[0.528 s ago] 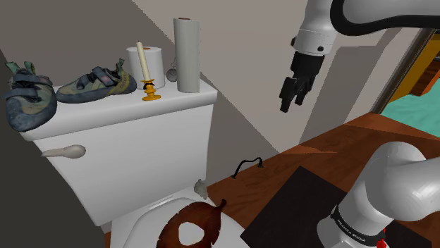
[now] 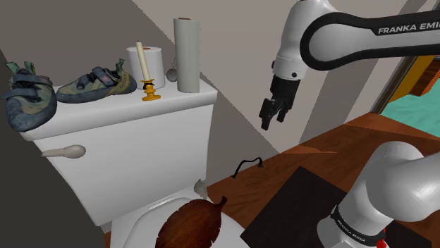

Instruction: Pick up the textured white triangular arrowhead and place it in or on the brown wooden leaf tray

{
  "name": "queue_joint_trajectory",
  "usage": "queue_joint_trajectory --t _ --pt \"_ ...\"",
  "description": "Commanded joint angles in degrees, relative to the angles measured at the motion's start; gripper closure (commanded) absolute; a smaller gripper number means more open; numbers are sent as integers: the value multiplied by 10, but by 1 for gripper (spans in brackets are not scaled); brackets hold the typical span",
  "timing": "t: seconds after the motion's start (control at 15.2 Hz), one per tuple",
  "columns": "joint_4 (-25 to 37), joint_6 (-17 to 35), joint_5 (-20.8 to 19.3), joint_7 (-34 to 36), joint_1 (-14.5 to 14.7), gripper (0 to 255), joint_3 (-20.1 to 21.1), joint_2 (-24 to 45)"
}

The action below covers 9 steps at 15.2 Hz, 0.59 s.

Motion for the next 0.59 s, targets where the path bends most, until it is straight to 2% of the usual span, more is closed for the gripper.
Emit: queue_joint_trajectory --t 0.0,0.53 --pt "-14 42 8 6 3 0 8 26" --pt "-39 216 41 37 18 0 49 169"
